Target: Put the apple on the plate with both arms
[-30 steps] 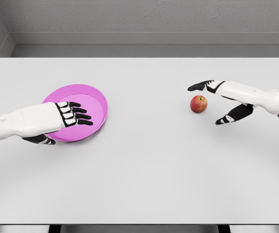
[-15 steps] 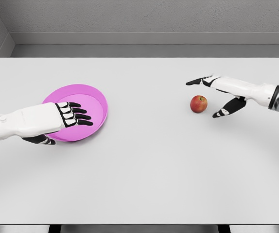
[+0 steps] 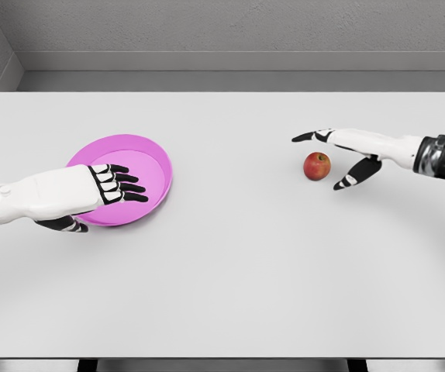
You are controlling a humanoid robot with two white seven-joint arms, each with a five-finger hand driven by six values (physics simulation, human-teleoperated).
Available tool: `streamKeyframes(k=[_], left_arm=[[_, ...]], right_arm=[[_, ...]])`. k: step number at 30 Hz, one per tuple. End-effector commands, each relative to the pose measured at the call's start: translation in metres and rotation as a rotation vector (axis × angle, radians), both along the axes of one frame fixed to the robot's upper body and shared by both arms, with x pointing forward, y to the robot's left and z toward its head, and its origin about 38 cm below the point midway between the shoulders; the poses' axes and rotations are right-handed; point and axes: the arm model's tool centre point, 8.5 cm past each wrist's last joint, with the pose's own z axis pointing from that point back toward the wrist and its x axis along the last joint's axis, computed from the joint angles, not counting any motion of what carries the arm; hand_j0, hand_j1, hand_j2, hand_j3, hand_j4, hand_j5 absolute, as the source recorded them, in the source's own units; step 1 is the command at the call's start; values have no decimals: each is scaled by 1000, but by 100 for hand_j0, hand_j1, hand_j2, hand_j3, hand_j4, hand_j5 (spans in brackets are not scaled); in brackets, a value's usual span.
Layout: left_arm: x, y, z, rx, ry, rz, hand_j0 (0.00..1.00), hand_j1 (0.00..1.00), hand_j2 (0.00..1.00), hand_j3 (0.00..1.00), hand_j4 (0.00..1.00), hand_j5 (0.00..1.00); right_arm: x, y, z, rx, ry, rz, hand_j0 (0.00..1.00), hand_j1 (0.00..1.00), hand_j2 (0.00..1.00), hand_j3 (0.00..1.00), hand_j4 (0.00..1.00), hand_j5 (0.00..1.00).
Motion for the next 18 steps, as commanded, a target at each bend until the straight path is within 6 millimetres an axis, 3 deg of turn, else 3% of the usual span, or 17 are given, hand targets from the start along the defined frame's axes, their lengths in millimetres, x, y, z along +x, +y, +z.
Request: streamKeyframes(k=[1,18], left_arm=[[0,0,1,-5,2,3,100,100,100,100,100,100],[0,0,1,-3,3,2,100,100,100,100,100,100]], right_arm=[[0,3,-13,-3,33,-1,99,99,99,99,99,99],[18,1,-16,-20,37,-44,99,99,99,99,99,99]])
